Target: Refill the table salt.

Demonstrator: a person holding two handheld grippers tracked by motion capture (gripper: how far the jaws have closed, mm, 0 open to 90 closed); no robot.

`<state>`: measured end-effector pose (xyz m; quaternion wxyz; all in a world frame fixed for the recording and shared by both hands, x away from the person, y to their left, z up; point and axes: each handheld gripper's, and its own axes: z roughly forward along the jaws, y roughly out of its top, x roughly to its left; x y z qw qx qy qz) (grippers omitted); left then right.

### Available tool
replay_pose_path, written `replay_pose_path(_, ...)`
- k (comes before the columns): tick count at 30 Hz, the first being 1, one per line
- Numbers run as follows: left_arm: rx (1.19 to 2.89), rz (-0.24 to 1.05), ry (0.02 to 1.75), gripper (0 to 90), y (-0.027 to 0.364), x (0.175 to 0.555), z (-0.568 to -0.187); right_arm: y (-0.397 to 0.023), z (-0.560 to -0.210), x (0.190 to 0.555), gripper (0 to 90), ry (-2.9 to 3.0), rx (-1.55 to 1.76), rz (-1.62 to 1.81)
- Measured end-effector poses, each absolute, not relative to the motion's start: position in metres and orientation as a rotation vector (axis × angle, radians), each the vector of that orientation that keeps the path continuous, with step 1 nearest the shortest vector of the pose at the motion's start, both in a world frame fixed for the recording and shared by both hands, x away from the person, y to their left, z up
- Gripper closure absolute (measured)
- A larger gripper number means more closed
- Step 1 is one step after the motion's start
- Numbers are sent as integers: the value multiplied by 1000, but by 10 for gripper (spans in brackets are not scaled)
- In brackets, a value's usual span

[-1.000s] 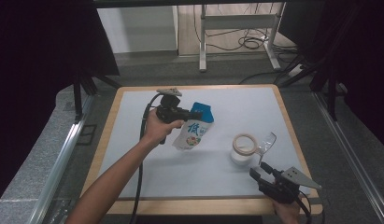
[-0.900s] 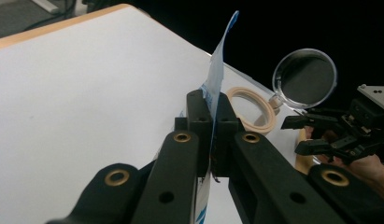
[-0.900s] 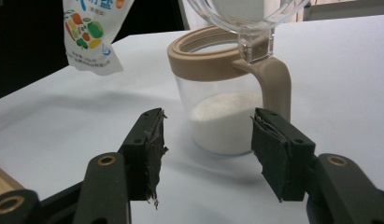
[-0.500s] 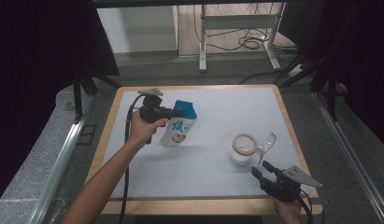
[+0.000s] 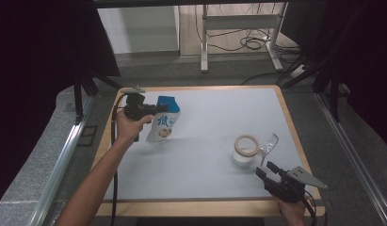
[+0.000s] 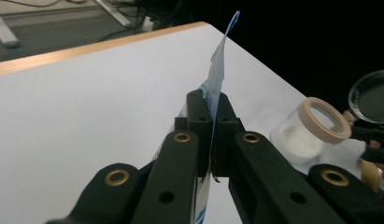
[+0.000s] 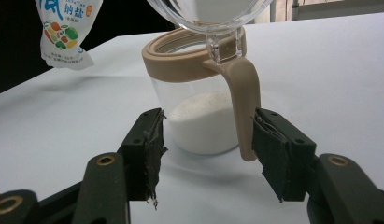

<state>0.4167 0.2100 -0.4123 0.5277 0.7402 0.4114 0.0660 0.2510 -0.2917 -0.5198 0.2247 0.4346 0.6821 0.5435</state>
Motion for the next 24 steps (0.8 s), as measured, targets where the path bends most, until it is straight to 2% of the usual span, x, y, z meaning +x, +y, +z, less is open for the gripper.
replay_pose_path(24, 1680, 279, 1127, 898, 268, 420, -440, -292, -521, 254, 442, 1880, 1207, 1498)
